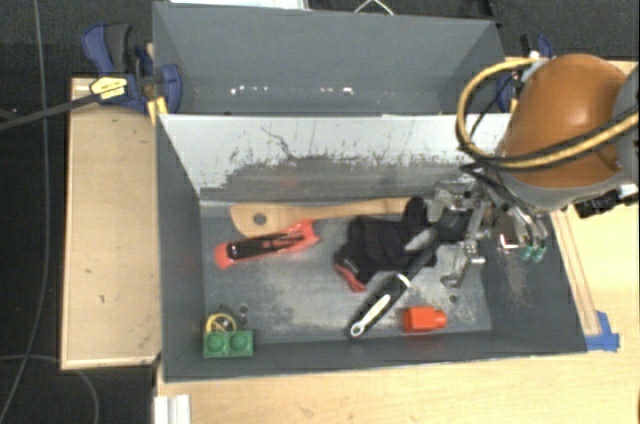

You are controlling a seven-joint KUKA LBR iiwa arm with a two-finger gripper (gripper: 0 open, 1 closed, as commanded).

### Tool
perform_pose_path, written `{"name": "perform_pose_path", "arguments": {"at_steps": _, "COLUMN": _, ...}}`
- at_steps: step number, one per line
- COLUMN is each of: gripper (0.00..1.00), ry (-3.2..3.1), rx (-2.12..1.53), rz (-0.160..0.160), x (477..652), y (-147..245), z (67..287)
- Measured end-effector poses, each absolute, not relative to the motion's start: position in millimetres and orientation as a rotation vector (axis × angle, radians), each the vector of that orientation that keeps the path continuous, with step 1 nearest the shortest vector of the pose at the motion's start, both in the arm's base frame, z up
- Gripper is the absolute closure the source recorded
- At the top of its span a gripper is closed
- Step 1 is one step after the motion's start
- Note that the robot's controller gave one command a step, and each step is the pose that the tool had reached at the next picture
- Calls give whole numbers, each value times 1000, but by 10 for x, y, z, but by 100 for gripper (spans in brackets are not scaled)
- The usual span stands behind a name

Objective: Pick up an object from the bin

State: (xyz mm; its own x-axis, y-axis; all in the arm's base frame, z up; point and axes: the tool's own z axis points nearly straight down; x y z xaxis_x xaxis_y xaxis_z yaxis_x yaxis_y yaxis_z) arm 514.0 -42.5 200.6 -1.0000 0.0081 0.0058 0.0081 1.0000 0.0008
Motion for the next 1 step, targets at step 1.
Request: {"name": "perform_pose_path", "arguments": {"at_steps": 1, "gripper": 0, "ry": -3145, "rx": -8, "rz": 0, "x": 5156, "y": -423, "z": 2052}}
